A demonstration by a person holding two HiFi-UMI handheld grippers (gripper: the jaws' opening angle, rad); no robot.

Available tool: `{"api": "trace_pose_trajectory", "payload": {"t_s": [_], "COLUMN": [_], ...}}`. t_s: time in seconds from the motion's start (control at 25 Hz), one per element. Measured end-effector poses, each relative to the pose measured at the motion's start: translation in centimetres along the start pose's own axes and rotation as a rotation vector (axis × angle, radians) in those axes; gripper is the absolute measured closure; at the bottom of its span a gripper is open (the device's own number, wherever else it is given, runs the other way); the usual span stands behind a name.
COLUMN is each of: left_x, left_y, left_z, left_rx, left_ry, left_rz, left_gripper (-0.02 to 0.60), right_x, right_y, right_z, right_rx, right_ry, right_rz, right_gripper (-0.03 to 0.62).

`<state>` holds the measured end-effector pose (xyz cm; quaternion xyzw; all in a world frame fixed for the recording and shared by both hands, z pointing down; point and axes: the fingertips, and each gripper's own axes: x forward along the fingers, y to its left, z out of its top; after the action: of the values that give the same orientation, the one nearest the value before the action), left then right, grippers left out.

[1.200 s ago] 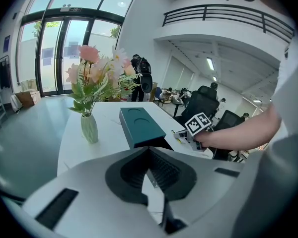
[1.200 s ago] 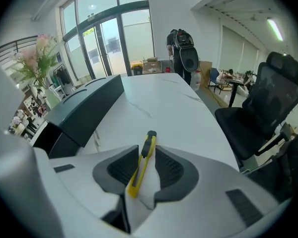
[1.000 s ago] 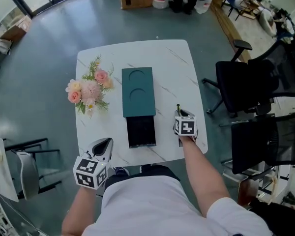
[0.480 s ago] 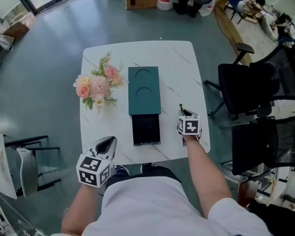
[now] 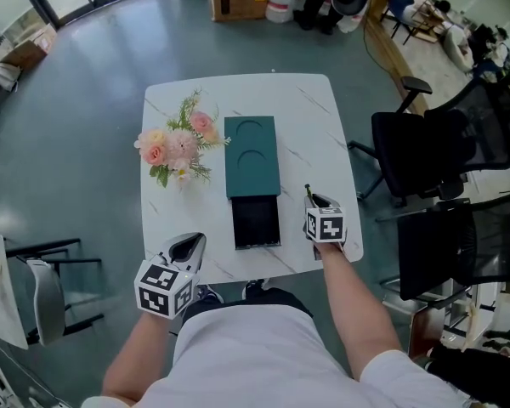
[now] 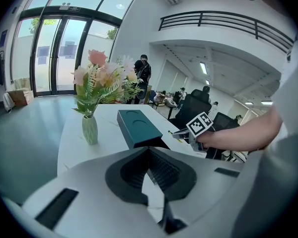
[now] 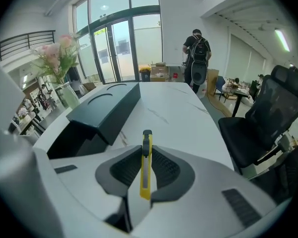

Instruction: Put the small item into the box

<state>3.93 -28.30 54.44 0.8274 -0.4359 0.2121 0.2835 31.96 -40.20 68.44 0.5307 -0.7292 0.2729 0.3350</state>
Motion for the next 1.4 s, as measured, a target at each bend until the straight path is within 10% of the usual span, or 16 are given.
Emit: {"api": "trace_pose_trajectory", "payload": {"t_s": [0.72, 1.4], "left_x": [-2.9, -7.0], "left_y": [1.6, 4.9], "left_z": [-0.3, -2.7], "left_rx": [0.057, -0.012], "left_ry": [-0.001, -0.022], "left_rz": [-0.061, 0.000], "left_gripper": [0.569, 0.569], "right_x": [-5.8, -0.5], "right_y": [9.8, 18.8], "right_z": [0.6, -1.9], "right_rx": [-0.107, -0.378], "right_ry": [-0.079, 0.126], "right_rz": [0.106, 0.198], "right_gripper": [0.520, 0.520]}}
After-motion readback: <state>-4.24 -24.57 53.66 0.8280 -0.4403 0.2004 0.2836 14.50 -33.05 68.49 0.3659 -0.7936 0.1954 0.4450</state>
